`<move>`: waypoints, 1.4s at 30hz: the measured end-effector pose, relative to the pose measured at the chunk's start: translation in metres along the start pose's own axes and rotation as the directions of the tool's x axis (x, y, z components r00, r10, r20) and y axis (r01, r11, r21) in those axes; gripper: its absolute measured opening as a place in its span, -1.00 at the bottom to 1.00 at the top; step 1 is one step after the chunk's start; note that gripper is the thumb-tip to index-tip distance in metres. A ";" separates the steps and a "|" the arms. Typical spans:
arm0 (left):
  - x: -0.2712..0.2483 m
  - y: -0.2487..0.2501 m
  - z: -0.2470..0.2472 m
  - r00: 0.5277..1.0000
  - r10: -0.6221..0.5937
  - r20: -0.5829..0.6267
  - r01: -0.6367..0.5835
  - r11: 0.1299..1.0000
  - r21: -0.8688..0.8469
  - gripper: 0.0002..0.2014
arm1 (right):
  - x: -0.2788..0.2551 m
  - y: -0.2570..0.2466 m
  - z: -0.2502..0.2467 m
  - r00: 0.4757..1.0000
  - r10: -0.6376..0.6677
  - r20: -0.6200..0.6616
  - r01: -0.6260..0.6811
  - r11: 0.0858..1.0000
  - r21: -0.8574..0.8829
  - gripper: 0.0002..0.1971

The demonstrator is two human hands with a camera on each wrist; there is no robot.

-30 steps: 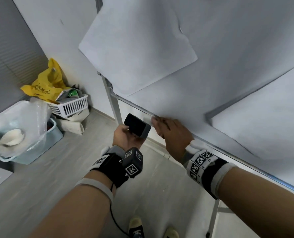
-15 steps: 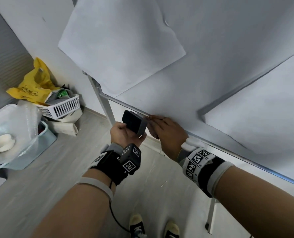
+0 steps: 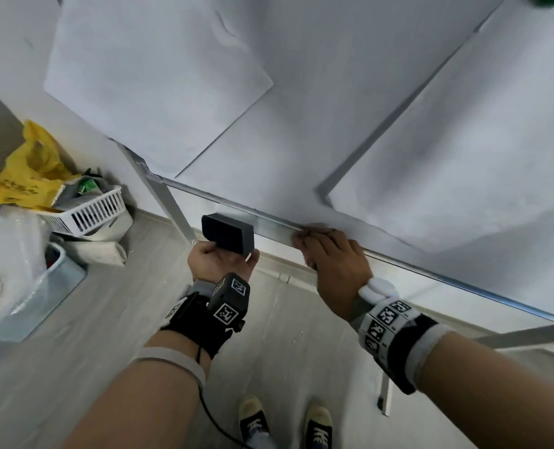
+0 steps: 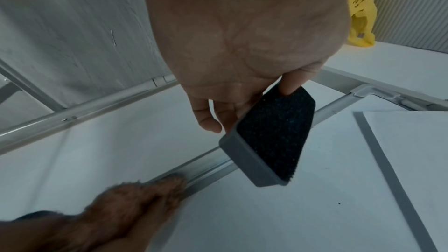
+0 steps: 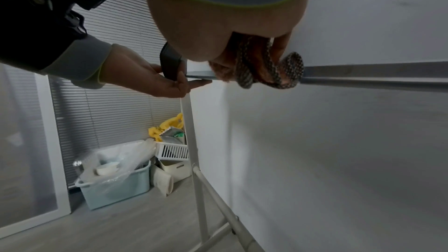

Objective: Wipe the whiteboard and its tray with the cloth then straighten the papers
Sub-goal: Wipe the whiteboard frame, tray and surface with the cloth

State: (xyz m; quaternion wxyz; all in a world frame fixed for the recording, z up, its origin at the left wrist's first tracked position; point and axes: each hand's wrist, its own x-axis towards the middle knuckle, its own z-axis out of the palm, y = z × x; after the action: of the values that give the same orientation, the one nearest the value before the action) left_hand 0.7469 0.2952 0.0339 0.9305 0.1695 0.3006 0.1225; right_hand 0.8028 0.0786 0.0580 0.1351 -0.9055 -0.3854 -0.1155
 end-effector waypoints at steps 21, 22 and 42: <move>-0.006 0.001 0.011 0.998 0.044 -0.051 -0.039 0.995 0.095 -0.64 | -0.025 0.040 -0.021 0.984 0.174 -0.024 -0.168 0.973 0.156 -0.84; -0.009 -0.001 0.012 0.998 0.050 -0.049 -0.044 0.993 0.109 -0.68 | -0.023 0.035 -0.018 0.992 0.123 -0.004 -0.120 0.975 0.189 -0.79; -0.021 -0.073 0.043 0.981 0.097 -0.167 -0.006 0.880 0.474 -0.51 | -0.085 0.069 -0.034 0.973 0.230 0.005 -0.224 0.943 0.248 -0.64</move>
State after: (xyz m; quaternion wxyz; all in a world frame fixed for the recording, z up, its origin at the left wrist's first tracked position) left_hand 0.7658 0.2113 0.0495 0.8255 0.3863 0.4023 0.0859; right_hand 0.7920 -0.0360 0.0526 0.2638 -0.9184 -0.2884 -0.0612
